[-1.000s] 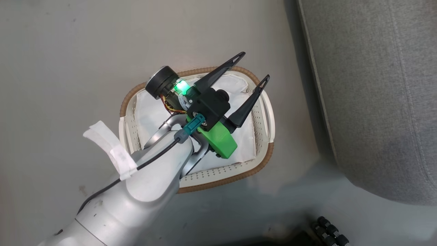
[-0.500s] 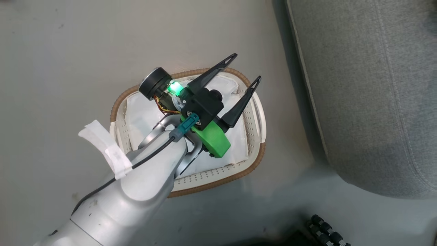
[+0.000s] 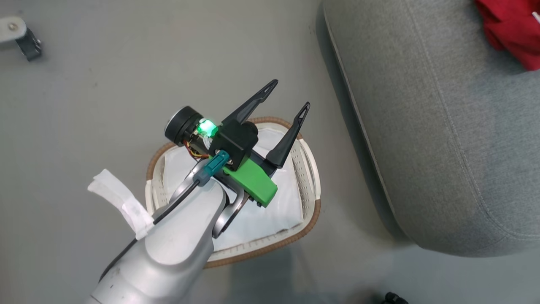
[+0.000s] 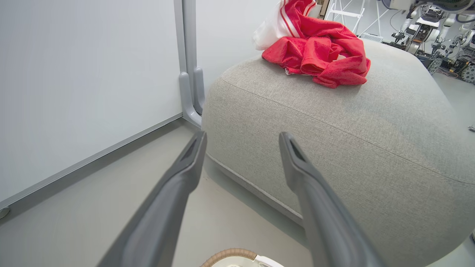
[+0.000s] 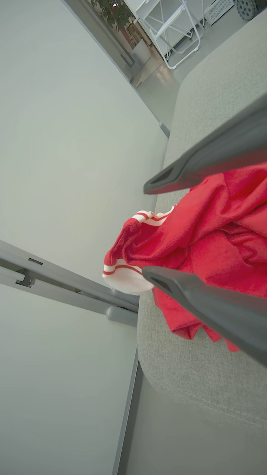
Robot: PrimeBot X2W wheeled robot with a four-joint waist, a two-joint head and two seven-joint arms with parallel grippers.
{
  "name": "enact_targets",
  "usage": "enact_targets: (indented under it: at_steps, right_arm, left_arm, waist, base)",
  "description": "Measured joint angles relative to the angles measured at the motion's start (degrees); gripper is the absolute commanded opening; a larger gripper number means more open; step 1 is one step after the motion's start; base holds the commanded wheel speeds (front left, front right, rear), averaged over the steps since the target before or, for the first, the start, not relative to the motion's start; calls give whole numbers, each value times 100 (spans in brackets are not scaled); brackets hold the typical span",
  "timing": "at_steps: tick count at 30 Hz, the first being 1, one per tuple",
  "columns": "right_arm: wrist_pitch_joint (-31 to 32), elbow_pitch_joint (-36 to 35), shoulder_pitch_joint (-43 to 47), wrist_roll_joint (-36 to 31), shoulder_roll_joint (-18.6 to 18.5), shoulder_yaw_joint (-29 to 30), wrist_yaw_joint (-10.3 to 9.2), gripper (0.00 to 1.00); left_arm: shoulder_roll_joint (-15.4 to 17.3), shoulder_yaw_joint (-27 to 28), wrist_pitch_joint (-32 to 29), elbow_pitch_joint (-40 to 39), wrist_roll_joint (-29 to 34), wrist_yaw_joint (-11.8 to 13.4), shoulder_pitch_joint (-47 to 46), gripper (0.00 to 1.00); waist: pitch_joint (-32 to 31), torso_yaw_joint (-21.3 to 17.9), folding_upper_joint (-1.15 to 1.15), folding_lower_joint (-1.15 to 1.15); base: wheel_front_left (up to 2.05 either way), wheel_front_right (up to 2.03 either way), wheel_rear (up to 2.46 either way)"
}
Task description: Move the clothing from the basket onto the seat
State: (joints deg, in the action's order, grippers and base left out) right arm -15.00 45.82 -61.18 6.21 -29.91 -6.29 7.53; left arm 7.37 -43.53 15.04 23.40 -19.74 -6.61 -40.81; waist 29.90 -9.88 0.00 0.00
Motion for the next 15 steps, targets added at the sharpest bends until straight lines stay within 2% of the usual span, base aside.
enact_targets:
  at_steps: [9,15]
  right_arm:
    - [0,-227,392,88,432,66,0,100]
    - [-1,-614,1057,157,995,201,0,100]
  left_arm:
    - [-127,593,0,-21,-75,12,650,100]
    - [-170,1323,1,-48,-78,93,1243,100]
  waist:
    - [-812,172,0,0]
    - [-1429,434,0,0]
  base:
    - [0,0,0]
    - [0,0,0]
